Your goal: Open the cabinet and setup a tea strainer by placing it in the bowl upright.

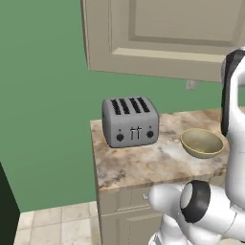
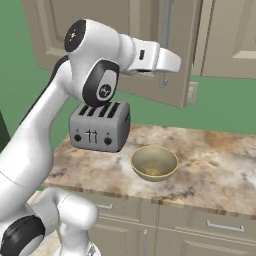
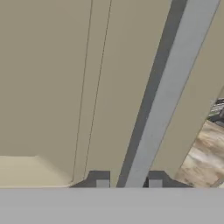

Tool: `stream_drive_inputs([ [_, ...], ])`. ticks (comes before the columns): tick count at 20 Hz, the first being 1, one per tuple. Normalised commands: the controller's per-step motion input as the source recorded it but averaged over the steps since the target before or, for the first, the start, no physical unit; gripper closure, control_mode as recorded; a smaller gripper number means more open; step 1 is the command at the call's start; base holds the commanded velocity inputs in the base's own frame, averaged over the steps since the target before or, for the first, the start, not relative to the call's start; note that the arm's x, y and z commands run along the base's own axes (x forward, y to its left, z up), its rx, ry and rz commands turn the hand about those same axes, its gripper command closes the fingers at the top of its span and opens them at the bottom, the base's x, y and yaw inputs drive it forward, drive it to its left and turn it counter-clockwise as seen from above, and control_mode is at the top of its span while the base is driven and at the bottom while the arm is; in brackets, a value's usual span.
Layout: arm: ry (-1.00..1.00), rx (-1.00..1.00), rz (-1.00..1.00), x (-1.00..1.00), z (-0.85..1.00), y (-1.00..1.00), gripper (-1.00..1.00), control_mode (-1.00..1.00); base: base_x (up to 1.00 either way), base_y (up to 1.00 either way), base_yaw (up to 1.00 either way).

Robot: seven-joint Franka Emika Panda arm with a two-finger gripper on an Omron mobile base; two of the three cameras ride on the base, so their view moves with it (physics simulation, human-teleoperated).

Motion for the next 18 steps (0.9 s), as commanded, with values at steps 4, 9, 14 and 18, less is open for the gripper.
stream_drive_inputs([
  [4, 0.0, -0.02, -0.35, -0.11, 0.0, 0.17, 1.0, -1.0, 0.0, 0.0, 0.0],
  [9, -0.03, 0.0, -0.31, -0.53, 0.01, 0.25, 1.0, -1.0, 0.0, 0.0, 0.0],
  [14, -0.1, 0.05, -0.16, -0.83, 0.07, 0.19, 1.0, -1.0, 0.0, 0.0, 0.0],
  [18, -0.12, 0.08, -0.04, -0.77, 0.01, 0.3, 1.0, -1.0, 0.0, 0.0, 0.0],
])
